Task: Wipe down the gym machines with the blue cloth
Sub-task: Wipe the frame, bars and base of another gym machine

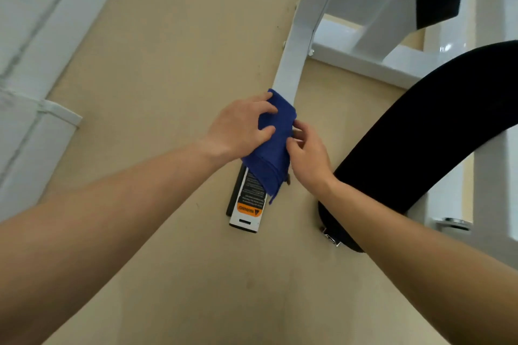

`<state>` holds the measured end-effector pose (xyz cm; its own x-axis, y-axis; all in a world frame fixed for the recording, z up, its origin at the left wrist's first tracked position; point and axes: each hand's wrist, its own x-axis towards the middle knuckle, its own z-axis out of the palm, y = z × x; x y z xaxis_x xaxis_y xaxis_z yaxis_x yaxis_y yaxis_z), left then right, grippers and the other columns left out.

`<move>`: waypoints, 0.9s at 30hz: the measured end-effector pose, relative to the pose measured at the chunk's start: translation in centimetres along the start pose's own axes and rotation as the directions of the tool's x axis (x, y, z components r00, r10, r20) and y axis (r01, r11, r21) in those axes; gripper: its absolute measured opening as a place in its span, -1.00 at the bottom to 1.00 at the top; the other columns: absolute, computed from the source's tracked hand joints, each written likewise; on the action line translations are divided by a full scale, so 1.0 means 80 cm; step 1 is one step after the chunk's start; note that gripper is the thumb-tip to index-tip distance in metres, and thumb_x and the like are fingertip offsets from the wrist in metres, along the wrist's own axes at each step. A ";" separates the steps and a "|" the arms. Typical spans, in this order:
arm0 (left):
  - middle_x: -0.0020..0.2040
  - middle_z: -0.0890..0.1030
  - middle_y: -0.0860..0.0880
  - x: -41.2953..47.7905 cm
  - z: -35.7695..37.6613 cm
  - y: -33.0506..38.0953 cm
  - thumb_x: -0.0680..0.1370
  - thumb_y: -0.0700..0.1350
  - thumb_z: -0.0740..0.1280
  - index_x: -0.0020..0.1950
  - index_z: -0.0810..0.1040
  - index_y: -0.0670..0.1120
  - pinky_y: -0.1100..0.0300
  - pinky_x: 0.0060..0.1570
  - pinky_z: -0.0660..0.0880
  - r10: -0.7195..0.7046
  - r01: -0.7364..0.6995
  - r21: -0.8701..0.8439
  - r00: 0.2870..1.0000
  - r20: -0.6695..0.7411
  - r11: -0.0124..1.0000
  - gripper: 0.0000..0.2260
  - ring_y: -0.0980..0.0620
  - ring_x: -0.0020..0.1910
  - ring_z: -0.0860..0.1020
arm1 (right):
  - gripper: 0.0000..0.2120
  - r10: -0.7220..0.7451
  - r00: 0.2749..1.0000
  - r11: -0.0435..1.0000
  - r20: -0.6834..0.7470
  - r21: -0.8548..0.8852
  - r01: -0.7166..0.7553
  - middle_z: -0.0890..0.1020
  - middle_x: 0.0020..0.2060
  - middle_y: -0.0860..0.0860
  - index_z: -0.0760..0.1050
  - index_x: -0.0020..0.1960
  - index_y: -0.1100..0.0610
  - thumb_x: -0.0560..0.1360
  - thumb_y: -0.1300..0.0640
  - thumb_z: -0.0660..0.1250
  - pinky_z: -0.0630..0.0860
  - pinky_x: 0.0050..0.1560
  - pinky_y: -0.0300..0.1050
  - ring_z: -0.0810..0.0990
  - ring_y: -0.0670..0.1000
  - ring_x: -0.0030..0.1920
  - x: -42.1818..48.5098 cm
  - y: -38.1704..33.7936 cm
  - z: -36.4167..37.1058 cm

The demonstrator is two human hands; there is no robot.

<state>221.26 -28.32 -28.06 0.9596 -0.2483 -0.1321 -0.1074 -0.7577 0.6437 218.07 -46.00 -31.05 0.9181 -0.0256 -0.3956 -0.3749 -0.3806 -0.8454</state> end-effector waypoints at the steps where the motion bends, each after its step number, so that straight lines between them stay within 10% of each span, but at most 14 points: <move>1: 0.48 0.40 0.05 0.001 0.001 0.002 0.48 -0.08 0.41 0.36 0.50 -0.01 0.08 0.29 0.42 -0.048 0.046 -0.045 0.998 -0.035 0.998 -0.56 -0.01 0.29 0.50 | -0.48 0.044 0.999 0.998 0.015 0.042 -0.045 0.58 0.09 -0.15 0.26 0.49 -0.07 0.58 0.17 0.26 0.66 -0.01 -0.05 0.64 -0.13 0.00 0.003 -0.004 -0.004; 9: 0.29 0.53 0.02 0.000 -0.007 0.010 0.44 -0.09 0.39 0.50 0.28 0.12 0.03 0.15 0.48 -0.164 0.164 -0.019 0.986 -0.019 0.986 -0.36 -0.05 0.20 0.52 | -0.85 -0.027 0.999 0.964 0.036 -0.264 0.035 0.55 -0.03 -0.09 0.48 -0.07 -0.08 0.44 0.08 0.42 0.58 -0.08 -0.06 0.57 -0.04 -0.05 0.016 -0.039 -0.031; 13: -0.06 0.59 0.08 -0.004 -0.035 0.026 0.43 -0.07 0.35 0.20 0.54 0.10 0.09 -0.11 0.49 -0.193 0.193 -0.010 0.981 -0.020 0.981 -0.66 -0.04 -0.01 0.58 | -0.87 -0.183 0.982 0.889 0.056 -0.417 0.190 0.49 -0.15 -0.14 0.43 -0.26 -0.01 0.34 0.01 0.38 0.49 -0.18 -0.05 0.50 -0.08 -0.15 0.010 -0.070 -0.048; 19: 0.14 0.57 0.07 -0.018 -0.086 0.033 0.52 0.02 0.32 0.26 0.53 0.07 0.10 0.02 0.49 -0.301 0.298 0.069 0.953 0.031 0.952 -0.70 0.01 0.08 0.55 | -0.91 -0.190 0.961 0.811 0.199 -0.520 0.268 0.59 -0.29 -0.06 0.45 -0.10 -0.03 0.44 0.14 0.29 0.48 -0.46 -0.13 0.56 -0.02 -0.32 0.004 -0.131 -0.062; 27: 0.23 0.58 -0.02 -0.054 -0.154 0.033 0.55 0.08 0.29 0.29 0.52 0.01 0.05 0.18 0.49 -0.455 0.440 0.128 0.882 0.126 0.889 -0.67 -0.04 0.16 0.54 | -0.72 -0.140 0.952 0.639 0.271 -0.710 0.296 0.66 -0.15 -0.03 0.54 0.07 -0.11 0.58 0.15 0.11 0.60 -0.15 0.02 0.62 0.06 -0.16 -0.018 -0.192 -0.057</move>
<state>220.00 -21.81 -16.48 0.8622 0.0500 -0.5042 0.2939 -0.8600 0.4172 223.11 -44.33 -15.85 0.8917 0.2794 -0.3561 0.1239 -0.9073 -0.4018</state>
